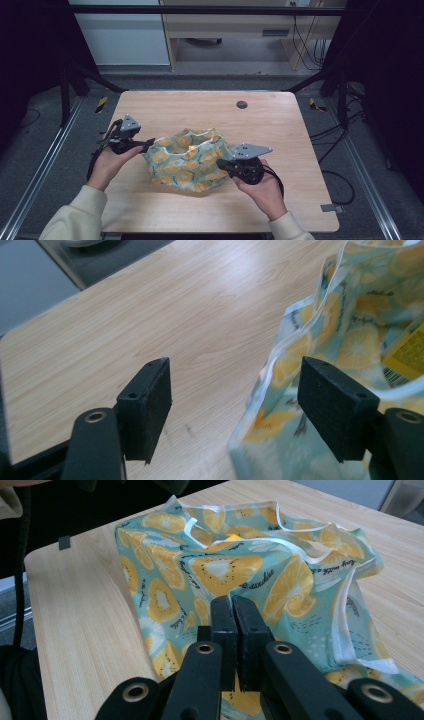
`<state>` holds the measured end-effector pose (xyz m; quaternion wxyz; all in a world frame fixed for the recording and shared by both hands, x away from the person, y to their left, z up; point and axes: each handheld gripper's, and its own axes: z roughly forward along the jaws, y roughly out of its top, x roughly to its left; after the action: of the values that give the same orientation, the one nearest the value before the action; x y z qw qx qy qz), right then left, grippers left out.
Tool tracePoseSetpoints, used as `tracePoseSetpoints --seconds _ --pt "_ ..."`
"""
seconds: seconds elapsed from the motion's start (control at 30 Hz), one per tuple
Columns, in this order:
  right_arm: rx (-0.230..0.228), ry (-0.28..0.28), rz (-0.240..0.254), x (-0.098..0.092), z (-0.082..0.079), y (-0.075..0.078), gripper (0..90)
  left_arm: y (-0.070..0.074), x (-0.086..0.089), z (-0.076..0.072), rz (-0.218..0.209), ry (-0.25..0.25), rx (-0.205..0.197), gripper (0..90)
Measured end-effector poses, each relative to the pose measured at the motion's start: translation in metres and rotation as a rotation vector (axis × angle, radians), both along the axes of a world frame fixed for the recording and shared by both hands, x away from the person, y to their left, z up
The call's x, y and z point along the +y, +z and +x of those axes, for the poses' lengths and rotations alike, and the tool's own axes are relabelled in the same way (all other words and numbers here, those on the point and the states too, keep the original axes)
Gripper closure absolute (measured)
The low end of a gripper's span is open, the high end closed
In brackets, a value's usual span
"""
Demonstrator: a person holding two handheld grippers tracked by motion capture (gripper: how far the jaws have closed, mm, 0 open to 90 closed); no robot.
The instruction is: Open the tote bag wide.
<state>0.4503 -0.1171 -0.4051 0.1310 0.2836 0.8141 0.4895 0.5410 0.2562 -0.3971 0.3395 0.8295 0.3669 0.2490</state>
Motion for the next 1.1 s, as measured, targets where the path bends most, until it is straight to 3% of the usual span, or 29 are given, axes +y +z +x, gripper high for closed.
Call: tracePoseSetpoints --seconds 0.27,0.43,0.67,0.77,0.8,0.9,0.97,1.1 --pt "0.028 -0.005 0.011 0.0 0.001 -0.011 87.5 -0.008 -0.024 0.014 0.018 -0.043 0.044 29.6" --pt "0.042 -0.016 0.014 -0.003 0.001 -0.017 86.1 -0.014 -0.038 0.02 0.074 -0.09 0.073 24.7" --pt "0.052 -0.017 0.008 -0.004 -0.001 -0.021 85.5 -0.022 -0.056 0.026 0.124 -0.118 0.098 26.2" --pt "0.052 -0.021 0.009 -0.004 -0.001 -0.02 85.4 -0.024 -0.062 0.027 0.141 -0.125 0.102 32.1" --pt "0.054 -0.021 0.009 -0.004 -0.001 -0.021 85.3 -0.024 -0.063 0.027 0.147 -0.12 0.102 42.7" --pt "0.053 -0.018 0.009 -0.004 -0.002 -0.021 85.2 -0.024 -0.066 0.027 0.167 -0.106 0.098 61.6" --pt "0.053 -0.018 0.009 -0.004 -0.002 -0.021 85.1 -0.023 -0.067 0.027 0.168 -0.105 0.093 72.7" --pt "0.051 -0.022 0.013 -0.005 -0.002 -0.021 85.1 -0.016 -0.068 0.023 0.135 -0.106 0.069 82.6"
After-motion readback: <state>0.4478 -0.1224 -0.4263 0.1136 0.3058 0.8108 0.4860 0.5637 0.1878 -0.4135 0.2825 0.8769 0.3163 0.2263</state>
